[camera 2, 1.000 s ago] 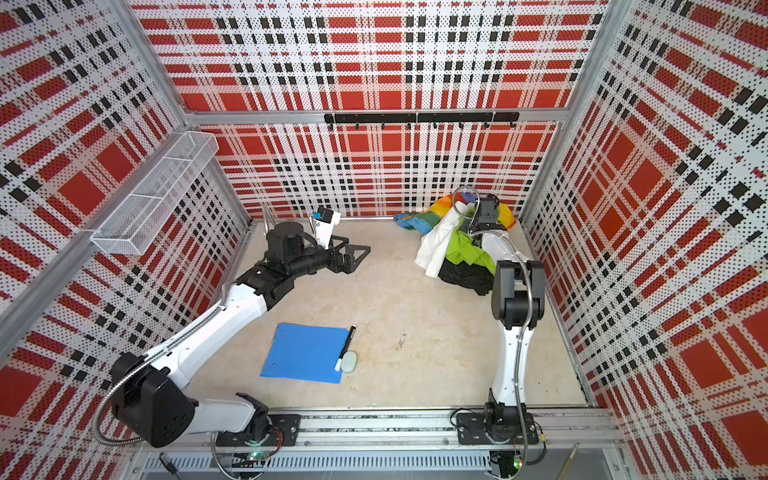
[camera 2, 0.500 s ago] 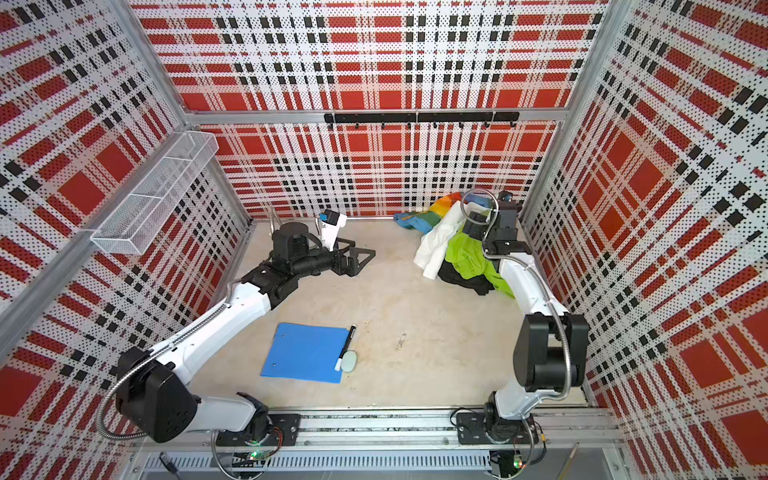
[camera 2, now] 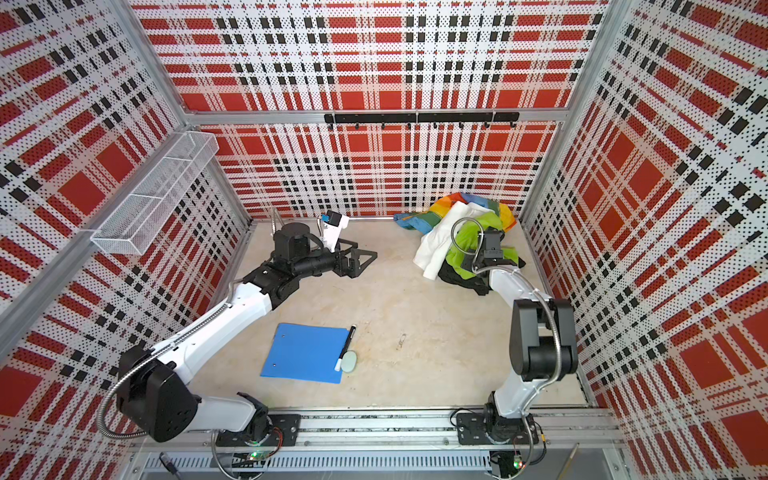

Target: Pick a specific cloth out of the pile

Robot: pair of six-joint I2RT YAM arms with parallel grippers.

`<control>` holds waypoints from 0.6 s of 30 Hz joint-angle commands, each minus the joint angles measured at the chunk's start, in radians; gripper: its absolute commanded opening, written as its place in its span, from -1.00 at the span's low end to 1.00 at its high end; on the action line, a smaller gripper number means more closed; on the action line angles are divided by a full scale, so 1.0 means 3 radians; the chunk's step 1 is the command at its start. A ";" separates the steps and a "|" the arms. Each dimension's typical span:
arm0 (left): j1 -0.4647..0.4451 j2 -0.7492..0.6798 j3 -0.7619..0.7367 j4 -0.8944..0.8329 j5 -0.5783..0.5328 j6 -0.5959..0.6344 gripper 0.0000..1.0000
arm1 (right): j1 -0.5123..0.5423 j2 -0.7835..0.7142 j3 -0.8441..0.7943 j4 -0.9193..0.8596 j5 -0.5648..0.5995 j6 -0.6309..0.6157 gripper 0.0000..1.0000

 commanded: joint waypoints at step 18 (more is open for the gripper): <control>-0.0062 -0.0080 0.0014 0.0028 -0.0104 0.0073 0.98 | -0.0040 0.1893 0.2090 -0.0079 0.0127 0.0053 -0.35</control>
